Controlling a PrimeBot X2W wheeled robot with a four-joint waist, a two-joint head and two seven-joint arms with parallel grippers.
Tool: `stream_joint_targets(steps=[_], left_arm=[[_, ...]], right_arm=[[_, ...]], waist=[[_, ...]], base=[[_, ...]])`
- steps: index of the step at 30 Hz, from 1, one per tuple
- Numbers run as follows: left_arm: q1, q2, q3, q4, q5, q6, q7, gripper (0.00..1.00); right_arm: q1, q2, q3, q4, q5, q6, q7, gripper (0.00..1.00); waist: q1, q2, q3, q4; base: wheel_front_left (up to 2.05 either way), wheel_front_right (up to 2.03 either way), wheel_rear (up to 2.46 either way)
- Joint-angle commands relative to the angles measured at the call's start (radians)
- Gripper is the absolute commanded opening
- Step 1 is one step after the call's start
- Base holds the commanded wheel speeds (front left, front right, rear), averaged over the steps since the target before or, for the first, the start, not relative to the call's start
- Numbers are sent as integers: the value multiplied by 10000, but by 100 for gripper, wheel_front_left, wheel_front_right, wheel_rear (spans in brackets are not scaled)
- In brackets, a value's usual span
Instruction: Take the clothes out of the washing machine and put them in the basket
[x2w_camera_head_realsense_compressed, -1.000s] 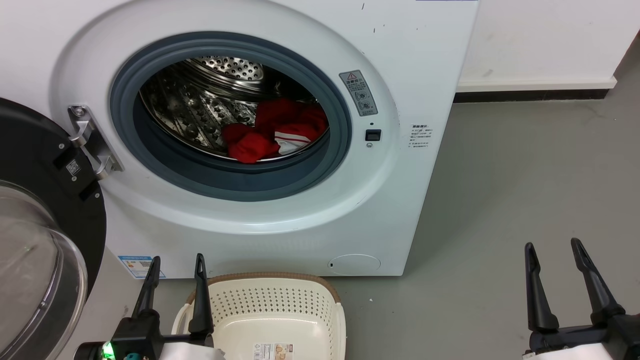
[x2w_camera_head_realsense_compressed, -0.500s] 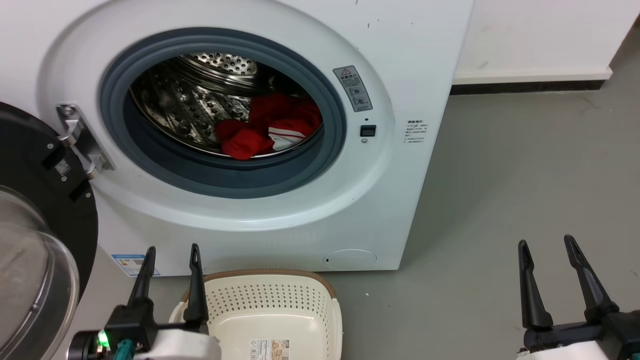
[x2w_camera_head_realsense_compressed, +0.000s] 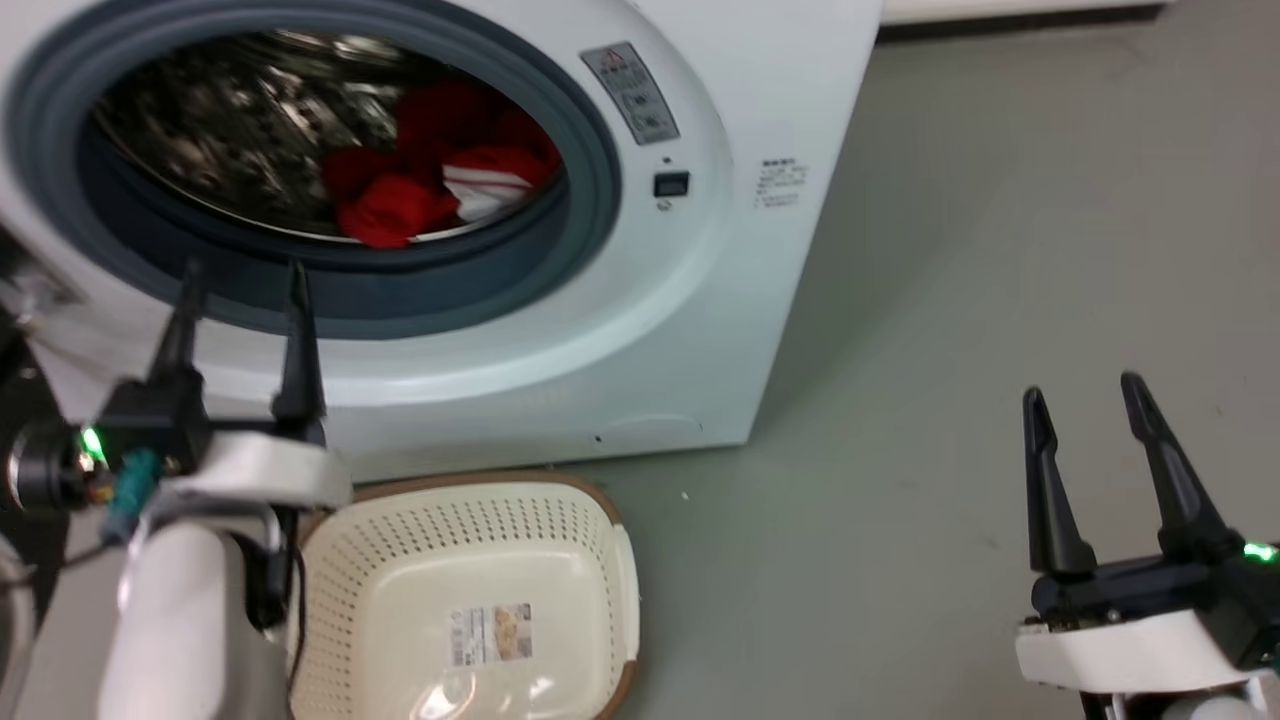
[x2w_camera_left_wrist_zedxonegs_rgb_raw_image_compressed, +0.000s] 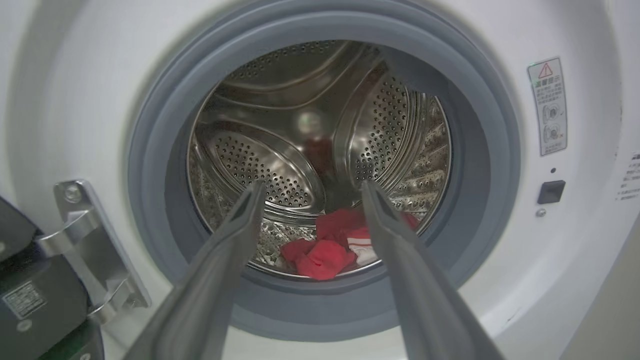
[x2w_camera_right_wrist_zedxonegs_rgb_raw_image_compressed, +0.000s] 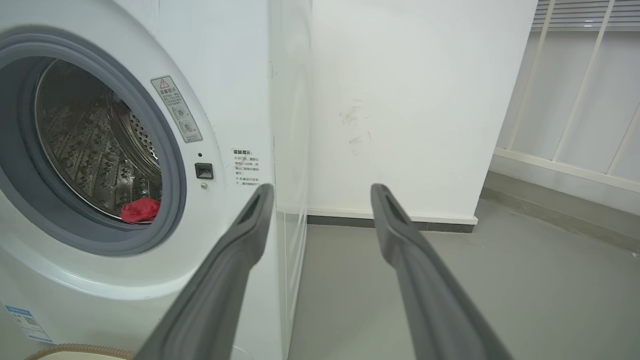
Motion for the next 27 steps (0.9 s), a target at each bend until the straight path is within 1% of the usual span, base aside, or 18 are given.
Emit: stream_joint_targets(steps=[1, 7, 10, 14, 17, 19, 22, 27], left_arm=[[-250, 115, 21, 92, 61, -85, -28, 100], [-2337, 971, -265, 1206, 277, -309, -28, 100], [-3557, 1448, -459, 2066, 307, -384, -28, 100], [-5032, 1890, -809, 3369, 328, -436, -10, 100], [-6230, 2274, -1109, 4217, 317, -477, 423, 100], [-6846, 2387, -1356, 4676, 261, -485, 751, 100], [-7773, 2717, -1807, 5343, 168, -482, 1411, 100], [-9162, 3151, -2573, 6037, -145, -488, 2478, 100]], right_arm=[[-159, -6, 30, -65, 55, -7, -21, 100], [-881, -4, 79, -257, 369, -7, -21, 100], [-1199, -1, 115, -364, 569, -7, -21, 100], [-1541, 1, 81, -450, 869, -7, -21, 100], [-1769, -2, 127, -522, 1034, -7, -21, 100], [-1906, -1, 100, -563, 1157, -7, -21, 100], [-2094, 1, 78, -626, 1324, -7, -21, 100], [-2351, -1, 24, -769, 1591, -7, -21, 100]], waist=[[-1, 0, 594, -425], [-1, 0, 1764, -925], [-1, 0, 2372, -1168], [-1, 0, 3030, -1413], [-1, 0, 3540, -1635], [-1, 0, 3822, -1764], [-1, 0, 4199, -1970], [-1, 0, 4819, -2312]], base=[[0, 0, 0], [0, 0, 0], [0, 0, 0], [0, 0, 0], [0, 0, 0], [0, 0, 0], [0, 0, 0], [0, 0, 0]])
